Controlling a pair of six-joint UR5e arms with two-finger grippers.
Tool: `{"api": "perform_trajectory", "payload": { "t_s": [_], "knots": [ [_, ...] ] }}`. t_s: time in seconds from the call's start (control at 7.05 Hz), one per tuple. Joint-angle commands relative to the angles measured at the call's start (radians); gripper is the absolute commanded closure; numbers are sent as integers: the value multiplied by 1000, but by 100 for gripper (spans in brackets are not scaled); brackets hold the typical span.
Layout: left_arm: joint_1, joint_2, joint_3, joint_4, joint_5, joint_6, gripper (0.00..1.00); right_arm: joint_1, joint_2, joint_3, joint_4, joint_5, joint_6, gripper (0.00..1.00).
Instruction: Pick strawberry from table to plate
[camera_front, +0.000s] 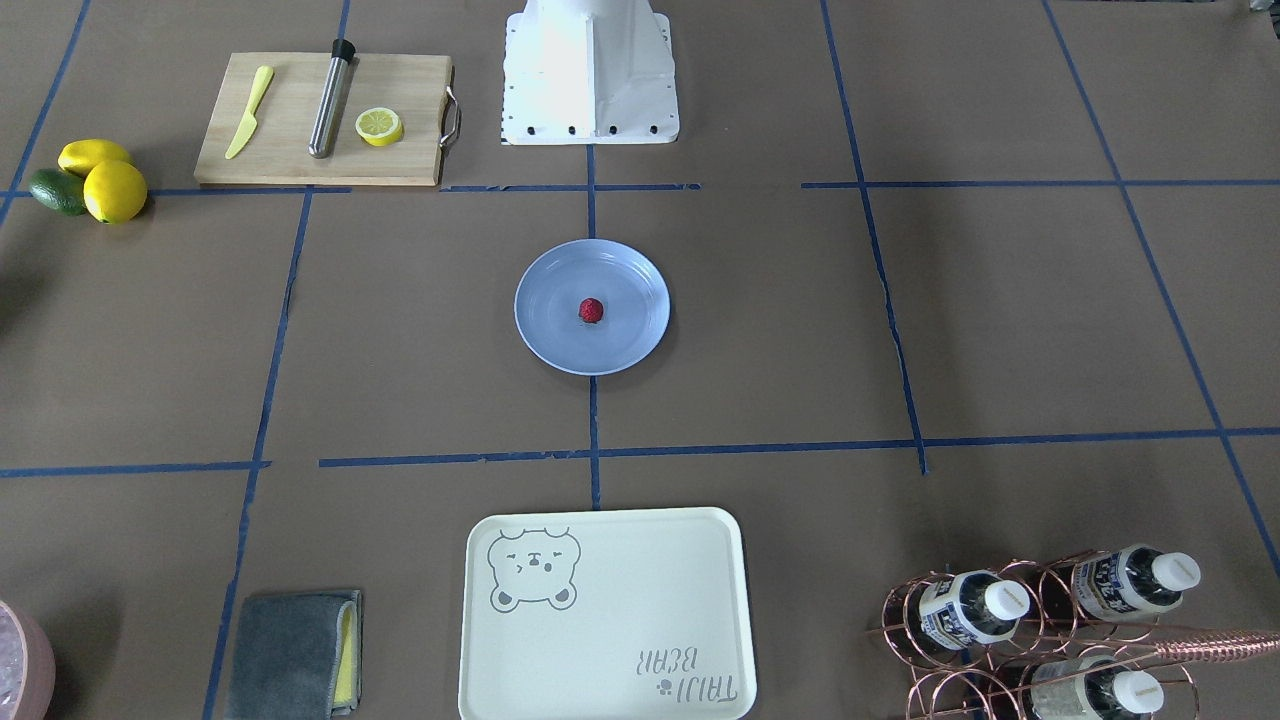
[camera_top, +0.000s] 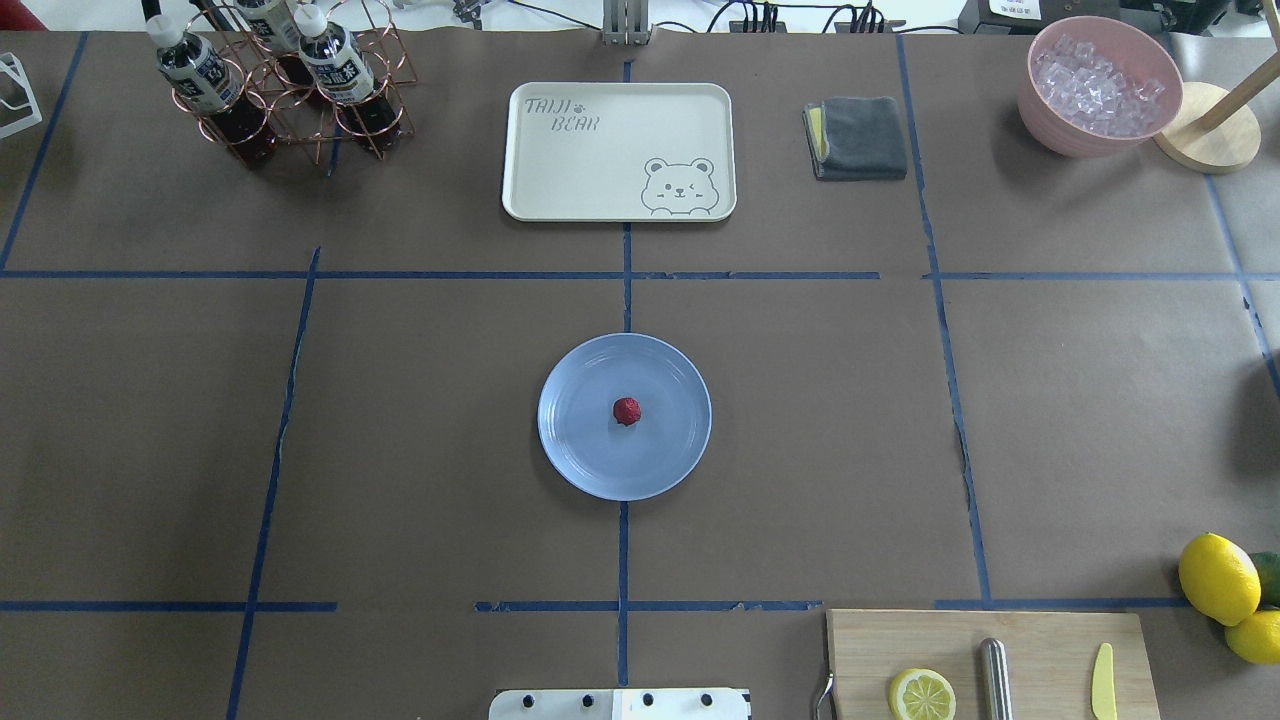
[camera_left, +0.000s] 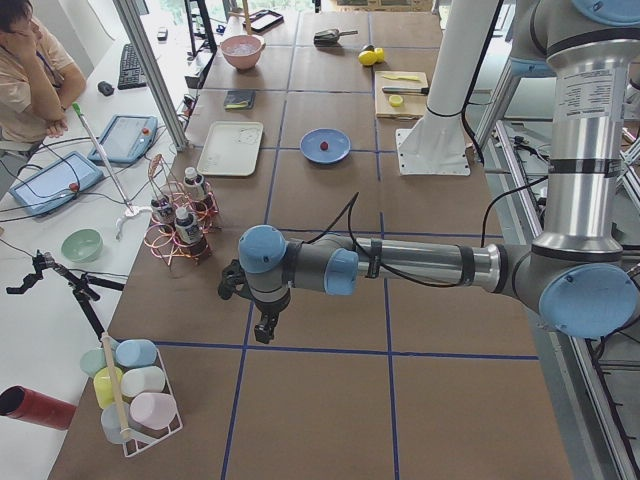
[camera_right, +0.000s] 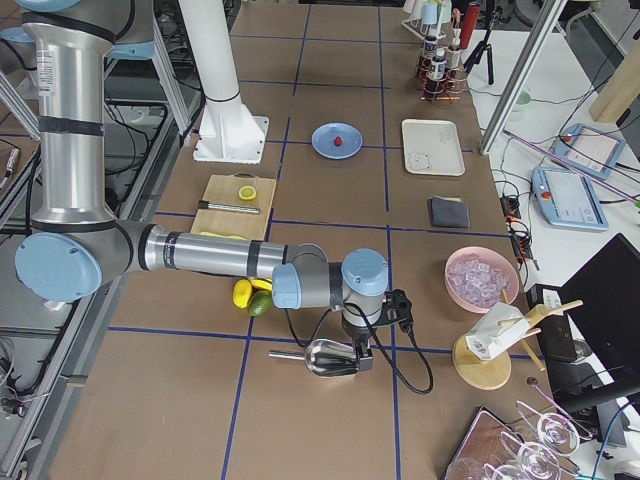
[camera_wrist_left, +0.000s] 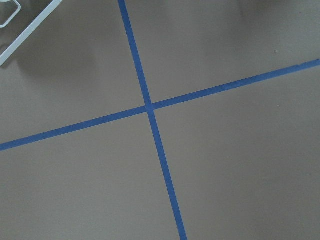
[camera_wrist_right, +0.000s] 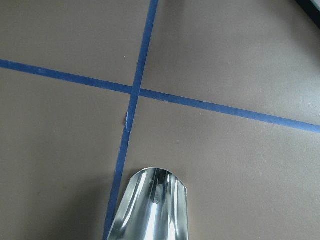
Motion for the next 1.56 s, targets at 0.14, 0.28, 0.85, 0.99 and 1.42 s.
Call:
{"api": "perform_trajectory", "payload": {
  "t_s": [0.14,0.28,0.85,0.99,1.42],
  "knots": [
    [-1,1,1,-7,1,6,0,1,-23,-7,7,-4,-18,0],
    [-3,1,-3,-7,1,6,0,1,-24,-4,9,8,-15,0],
    [-1,0,-3,-8,1,8,0,1,-21,2,11,5,-3,0],
    [-1,0,-3,-8,1,6,0,1,-20,1,11,5,-2,0],
    [0,-5,-6,-11,-6,6,0,1,-21,-1,11,5,-6,0]
  ]
}}
